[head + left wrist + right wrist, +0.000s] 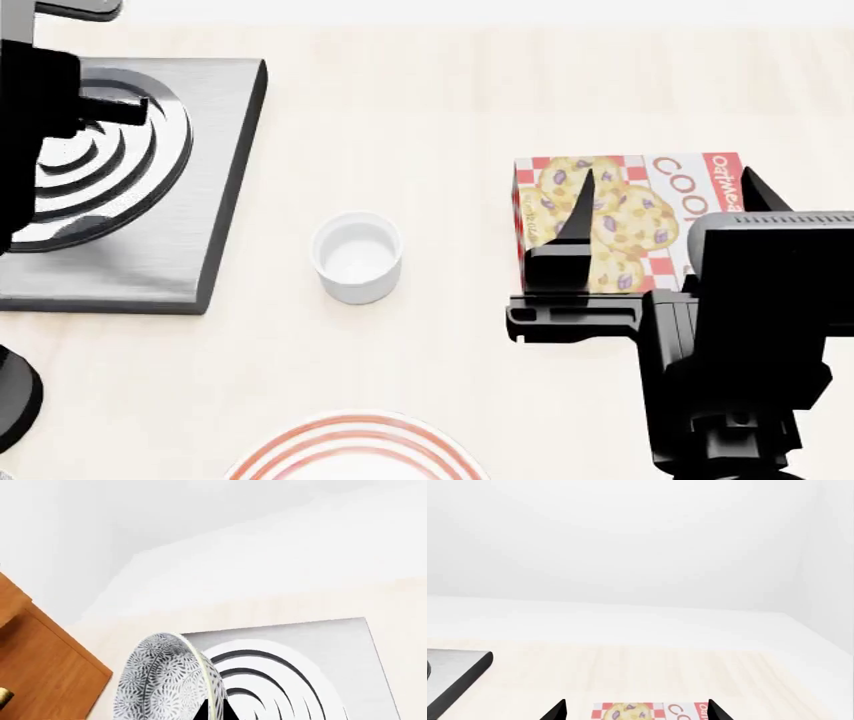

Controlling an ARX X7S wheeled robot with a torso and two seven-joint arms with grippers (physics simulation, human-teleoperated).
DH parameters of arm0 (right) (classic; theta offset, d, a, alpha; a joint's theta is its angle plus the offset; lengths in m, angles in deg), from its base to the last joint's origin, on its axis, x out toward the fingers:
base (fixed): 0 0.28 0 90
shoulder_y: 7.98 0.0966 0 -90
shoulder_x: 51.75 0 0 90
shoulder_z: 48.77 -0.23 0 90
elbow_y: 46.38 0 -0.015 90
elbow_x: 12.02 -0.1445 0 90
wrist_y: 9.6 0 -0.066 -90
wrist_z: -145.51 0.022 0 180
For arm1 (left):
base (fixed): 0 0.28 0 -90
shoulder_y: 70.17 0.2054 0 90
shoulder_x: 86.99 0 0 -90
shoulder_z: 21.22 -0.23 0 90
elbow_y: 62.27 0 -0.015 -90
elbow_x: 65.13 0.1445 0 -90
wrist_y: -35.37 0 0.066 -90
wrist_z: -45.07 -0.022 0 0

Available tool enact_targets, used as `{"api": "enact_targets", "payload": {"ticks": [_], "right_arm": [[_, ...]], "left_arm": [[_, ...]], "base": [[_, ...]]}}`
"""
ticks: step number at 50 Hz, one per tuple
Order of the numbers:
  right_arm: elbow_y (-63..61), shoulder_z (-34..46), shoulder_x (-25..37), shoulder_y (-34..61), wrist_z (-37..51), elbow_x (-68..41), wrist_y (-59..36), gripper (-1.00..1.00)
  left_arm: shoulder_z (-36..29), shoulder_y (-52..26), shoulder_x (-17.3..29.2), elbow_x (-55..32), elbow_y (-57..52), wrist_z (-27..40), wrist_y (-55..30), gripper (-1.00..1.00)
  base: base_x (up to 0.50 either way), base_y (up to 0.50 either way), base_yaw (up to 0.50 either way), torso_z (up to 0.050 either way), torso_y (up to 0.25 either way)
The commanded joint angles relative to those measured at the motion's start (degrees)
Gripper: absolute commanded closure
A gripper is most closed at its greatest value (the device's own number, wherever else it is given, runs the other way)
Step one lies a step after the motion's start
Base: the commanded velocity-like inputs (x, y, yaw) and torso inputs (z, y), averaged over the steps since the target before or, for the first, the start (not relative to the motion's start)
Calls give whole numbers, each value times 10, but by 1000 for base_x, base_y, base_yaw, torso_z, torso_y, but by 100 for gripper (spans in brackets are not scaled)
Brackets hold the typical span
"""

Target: Pick the akita bowl on the stove and place it on the plate.

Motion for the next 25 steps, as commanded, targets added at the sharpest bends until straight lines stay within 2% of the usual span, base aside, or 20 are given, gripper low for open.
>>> {"api": "enact_targets", "payload": {"ticks": [1, 10, 14, 25], "right_arm": [[1, 2, 1, 0, 3, -1, 2, -100], [3, 4, 3, 0, 3, -2, 5, -100], [4, 5, 4, -3, 3, -1, 8, -100], [4, 5, 5, -1, 5, -4, 7, -100]], "left_arm": [[-4, -45, 20, 6, -102, -26, 17, 100], [-56, -55, 58, 13, -240, -82, 8, 100], [-93, -53, 96, 13, -360, -120, -8, 100], [-178, -46, 186, 23, -575, -211, 6, 100]], "base": [[0, 0, 0, 0, 0], [0, 0, 0, 0, 0], [0, 0, 0, 0, 0], [0, 0, 0, 0, 0]]}}
